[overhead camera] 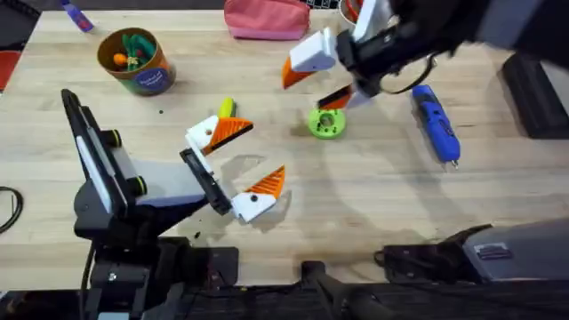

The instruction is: Pick up the gripper from the table and insert it into the empty holder that is missing its gripper. Then pick up a screw, insert it into the mounting hole, and use the screwdriver to tighten it. Finally, clean up the table by picking up the vegetable and placing it into the bucket.

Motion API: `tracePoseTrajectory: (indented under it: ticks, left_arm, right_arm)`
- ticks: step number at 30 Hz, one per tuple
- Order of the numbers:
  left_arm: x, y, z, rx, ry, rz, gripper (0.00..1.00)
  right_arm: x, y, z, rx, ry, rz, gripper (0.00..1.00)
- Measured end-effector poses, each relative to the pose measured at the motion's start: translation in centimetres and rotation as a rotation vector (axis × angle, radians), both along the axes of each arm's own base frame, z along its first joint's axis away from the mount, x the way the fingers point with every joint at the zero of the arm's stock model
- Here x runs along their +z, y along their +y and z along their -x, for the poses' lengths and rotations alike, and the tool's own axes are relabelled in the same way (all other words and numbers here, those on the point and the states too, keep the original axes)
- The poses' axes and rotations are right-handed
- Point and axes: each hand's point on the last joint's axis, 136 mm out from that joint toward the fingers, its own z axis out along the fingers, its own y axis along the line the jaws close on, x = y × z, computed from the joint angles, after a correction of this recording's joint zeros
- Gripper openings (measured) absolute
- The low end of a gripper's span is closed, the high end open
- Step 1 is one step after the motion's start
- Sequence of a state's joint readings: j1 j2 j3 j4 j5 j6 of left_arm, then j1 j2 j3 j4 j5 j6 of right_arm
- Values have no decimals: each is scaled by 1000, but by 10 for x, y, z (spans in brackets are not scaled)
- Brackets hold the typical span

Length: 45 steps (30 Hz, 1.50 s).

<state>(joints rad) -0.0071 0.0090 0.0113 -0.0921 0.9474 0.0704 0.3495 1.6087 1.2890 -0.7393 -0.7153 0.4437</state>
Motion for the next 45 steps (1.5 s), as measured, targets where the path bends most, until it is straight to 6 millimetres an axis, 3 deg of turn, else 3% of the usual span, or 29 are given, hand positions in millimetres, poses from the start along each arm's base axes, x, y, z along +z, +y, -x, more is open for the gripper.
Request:
tracePoseTrajectory:
  ticks: [4, 8, 16, 22, 28, 36, 45]
  left_arm:
    - [0, 0, 0, 0, 0, 0, 985]
    - [0, 0, 0, 0, 0, 0, 984]
    - [0, 0, 0, 0, 0, 0, 985]
    - [0, 0, 0, 0, 0, 0, 985]
    - [0, 0, 0, 0, 0, 0, 985]
    - [0, 0, 0, 0, 0, 0, 985]
    - [0, 0, 0, 0, 0, 0, 985]
  right_arm:
    - [20, -28, 2, -7, -128, 278, 970]
    - [35, -43, 5, 2, -234, 508, 935]
    - [29, -56, 14, -43, -277, 756, 847]
    - [5, -61, 13, -188, -137, 817, 836]
    - [-28, -50, 5, -312, -1, 816, 836]
    - [-65, -33, 3, -340, 137, 798, 818]
    - [-92, -29, 4, -349, 243, 799, 698]
